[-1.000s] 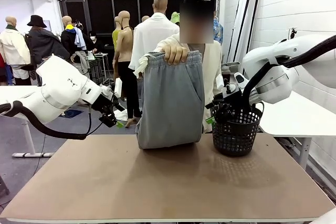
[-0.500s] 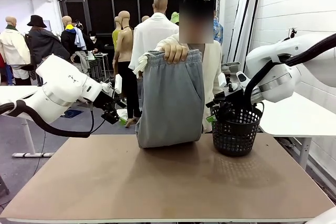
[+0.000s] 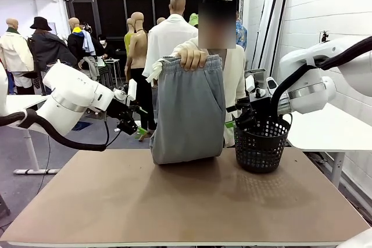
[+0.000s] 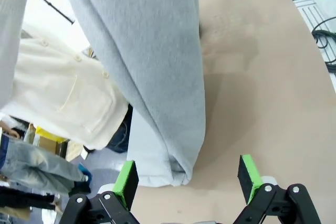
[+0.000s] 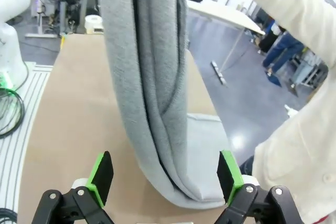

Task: Fold the training pants.
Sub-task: Grab both ends of the Training pants handed by a person.

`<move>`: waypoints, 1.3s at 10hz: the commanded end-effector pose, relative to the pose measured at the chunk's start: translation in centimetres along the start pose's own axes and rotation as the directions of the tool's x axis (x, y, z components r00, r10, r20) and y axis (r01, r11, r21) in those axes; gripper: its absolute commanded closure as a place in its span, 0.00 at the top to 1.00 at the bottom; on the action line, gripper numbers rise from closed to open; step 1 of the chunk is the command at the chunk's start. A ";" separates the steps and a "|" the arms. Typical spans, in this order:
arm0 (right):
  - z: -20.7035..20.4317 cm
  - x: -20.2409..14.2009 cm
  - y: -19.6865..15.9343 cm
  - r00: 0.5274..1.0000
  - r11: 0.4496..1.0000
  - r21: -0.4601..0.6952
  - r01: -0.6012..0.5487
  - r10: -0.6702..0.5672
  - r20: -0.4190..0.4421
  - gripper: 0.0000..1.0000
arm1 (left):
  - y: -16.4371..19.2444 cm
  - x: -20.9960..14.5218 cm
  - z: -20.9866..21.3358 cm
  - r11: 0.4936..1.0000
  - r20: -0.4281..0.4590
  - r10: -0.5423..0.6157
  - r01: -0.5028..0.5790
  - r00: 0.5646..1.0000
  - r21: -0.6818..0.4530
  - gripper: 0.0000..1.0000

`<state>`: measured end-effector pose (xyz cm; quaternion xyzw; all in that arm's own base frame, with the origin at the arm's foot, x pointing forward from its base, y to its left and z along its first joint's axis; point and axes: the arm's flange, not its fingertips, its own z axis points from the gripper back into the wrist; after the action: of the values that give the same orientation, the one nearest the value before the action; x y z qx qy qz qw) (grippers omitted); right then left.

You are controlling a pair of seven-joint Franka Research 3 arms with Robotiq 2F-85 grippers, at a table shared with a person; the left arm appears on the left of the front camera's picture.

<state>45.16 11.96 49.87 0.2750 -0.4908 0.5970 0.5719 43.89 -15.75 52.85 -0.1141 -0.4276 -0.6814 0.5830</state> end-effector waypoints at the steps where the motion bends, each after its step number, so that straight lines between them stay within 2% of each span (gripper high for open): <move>1: -0.1 -0.6 -0.5 0.998 0.999 0.051 -0.004 0.001 0.070 1.00 | 0.9 -0.5 -0.2 1.000 0.090 -0.017 0.018 0.996 -0.018 1.00; 3: 0.1 -0.4 -0.6 0.995 0.996 0.092 0.002 -0.011 0.097 1.00 | 1.0 -0.1 -0.4 1.000 0.124 -0.007 0.008 0.992 -0.010 1.00; 7: -0.1 -0.1 -0.3 0.988 0.997 0.081 -0.014 0.001 0.155 1.00 | 0.9 0.6 -0.7 0.996 0.179 -0.037 0.021 0.983 0.086 1.00; 9: -0.2 0.3 -0.3 0.982 0.995 0.099 -0.025 0.006 0.190 1.00 | 1.1 1.4 -0.9 0.995 0.198 -0.049 0.031 0.979 0.092 1.00; 13: -0.2 1.7 -0.1 0.971 0.993 0.088 -0.075 0.052 0.233 1.00 | 1.8 2.7 -0.6 0.994 0.254 0.092 -0.102 0.963 0.028 1.00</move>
<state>44.69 12.55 51.10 0.3527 -0.5125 0.6042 0.4979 44.28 -17.92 54.49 -0.1833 -0.5049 -0.6403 0.5491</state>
